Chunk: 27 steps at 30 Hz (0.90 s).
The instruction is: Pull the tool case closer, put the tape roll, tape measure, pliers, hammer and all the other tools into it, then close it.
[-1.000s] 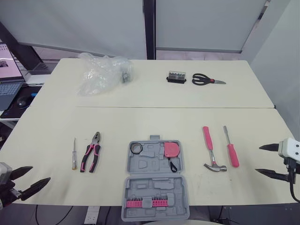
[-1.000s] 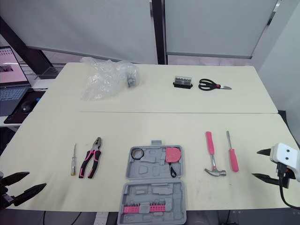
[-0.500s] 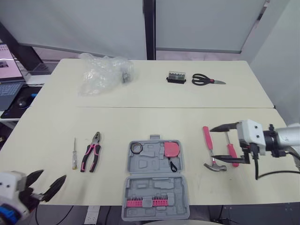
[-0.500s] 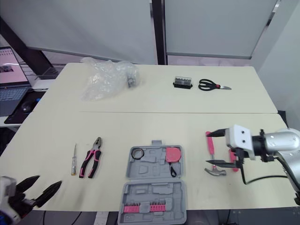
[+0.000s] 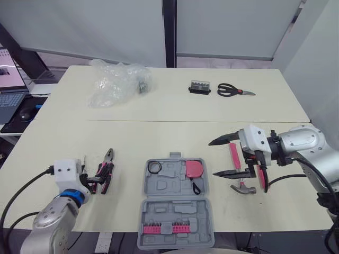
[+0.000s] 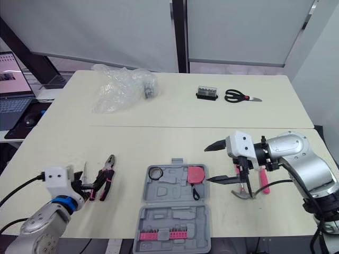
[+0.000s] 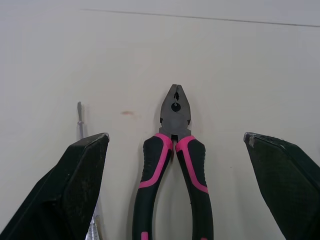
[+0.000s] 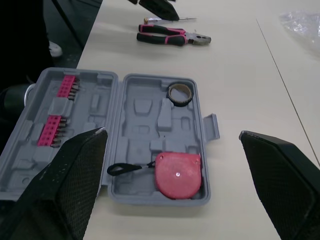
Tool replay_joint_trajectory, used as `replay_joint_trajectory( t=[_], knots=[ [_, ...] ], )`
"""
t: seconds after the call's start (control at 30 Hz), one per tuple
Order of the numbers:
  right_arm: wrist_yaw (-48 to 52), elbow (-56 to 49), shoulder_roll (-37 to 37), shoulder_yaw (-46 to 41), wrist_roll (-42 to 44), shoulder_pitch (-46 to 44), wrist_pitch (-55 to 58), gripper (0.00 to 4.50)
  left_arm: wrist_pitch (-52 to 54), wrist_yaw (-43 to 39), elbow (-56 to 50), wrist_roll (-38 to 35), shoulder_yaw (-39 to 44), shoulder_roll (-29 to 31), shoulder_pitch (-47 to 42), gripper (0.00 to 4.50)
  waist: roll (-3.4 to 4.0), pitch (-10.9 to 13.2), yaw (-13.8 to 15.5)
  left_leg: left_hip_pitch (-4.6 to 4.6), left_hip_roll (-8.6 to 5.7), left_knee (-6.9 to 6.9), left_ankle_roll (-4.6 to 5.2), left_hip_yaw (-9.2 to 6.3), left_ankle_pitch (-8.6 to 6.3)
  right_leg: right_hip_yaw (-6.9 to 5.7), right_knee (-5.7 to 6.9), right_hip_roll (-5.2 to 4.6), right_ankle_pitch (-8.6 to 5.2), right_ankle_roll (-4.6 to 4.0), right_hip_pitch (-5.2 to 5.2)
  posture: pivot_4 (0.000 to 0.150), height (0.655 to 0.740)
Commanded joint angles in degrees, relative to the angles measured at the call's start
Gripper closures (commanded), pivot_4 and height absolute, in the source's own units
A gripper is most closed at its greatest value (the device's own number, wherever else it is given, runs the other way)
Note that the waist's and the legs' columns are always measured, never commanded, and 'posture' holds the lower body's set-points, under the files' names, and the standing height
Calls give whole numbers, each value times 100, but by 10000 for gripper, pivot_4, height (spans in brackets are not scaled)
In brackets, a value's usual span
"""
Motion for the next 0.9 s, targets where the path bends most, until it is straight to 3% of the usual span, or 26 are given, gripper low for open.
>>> replay_joint_trajectory(
  t=[0.03, 0.8, 0.9],
  knots=[
    [-9, -17, 150, 97, -56, -231, -37, 146, 274, 165, 240, 134, -113, 136, -312, 0, 0, 0, 10, 0, 0, 0, 0, -2, 0, -2, 0, 0, 0, 0, 0, 1500, 7400],
    [-265, -114, 782, 220, -42, -547, 167, 146, 829, -162, 1184, 432, -805, 431, -924, 0, 1, 0, 15, -1, -1, 0, -1, -1, 0, -2, 2, -4, 0, 0, -1, 1500, 7400],
    [-287, -124, 789, 239, -56, -586, 187, 0, 858, -167, 1269, 448, -800, 425, -958, 5474, 1, 0, 15, -1, -1, 0, -1, -1, 0, -2, 2, -4, 0, 0, -1, 1500, 7400]
  ],
)
